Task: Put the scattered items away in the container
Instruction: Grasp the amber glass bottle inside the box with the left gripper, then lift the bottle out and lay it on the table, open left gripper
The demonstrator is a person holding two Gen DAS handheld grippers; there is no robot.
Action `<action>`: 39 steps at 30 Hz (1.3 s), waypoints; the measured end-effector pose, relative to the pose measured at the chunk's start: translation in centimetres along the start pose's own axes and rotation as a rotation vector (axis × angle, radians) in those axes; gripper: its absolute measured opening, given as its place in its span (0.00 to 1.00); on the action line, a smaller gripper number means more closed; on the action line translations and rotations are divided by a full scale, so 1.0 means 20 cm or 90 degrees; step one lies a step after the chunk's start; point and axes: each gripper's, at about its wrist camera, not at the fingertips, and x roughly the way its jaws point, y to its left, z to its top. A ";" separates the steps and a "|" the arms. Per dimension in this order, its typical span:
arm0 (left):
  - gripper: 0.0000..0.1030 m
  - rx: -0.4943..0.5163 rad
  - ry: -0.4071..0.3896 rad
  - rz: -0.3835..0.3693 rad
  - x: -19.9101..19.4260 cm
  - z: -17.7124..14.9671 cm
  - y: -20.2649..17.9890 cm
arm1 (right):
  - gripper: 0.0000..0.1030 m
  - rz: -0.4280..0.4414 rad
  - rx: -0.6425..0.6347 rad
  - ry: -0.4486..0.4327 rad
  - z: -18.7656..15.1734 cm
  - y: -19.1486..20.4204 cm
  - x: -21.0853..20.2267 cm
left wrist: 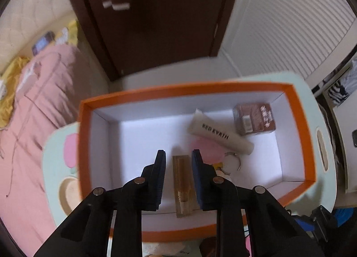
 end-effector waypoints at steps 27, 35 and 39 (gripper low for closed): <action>0.16 -0.060 -0.162 -0.075 -0.44 -0.28 0.10 | 0.61 0.001 0.027 0.011 0.00 0.00 0.01; 0.16 -0.067 -0.129 -0.147 -0.33 -0.61 0.12 | 0.61 0.006 0.032 0.018 -0.01 0.00 0.01; 0.16 -0.083 -0.104 -0.166 -0.20 -0.74 0.11 | 0.61 0.004 0.012 0.009 -0.01 0.03 0.00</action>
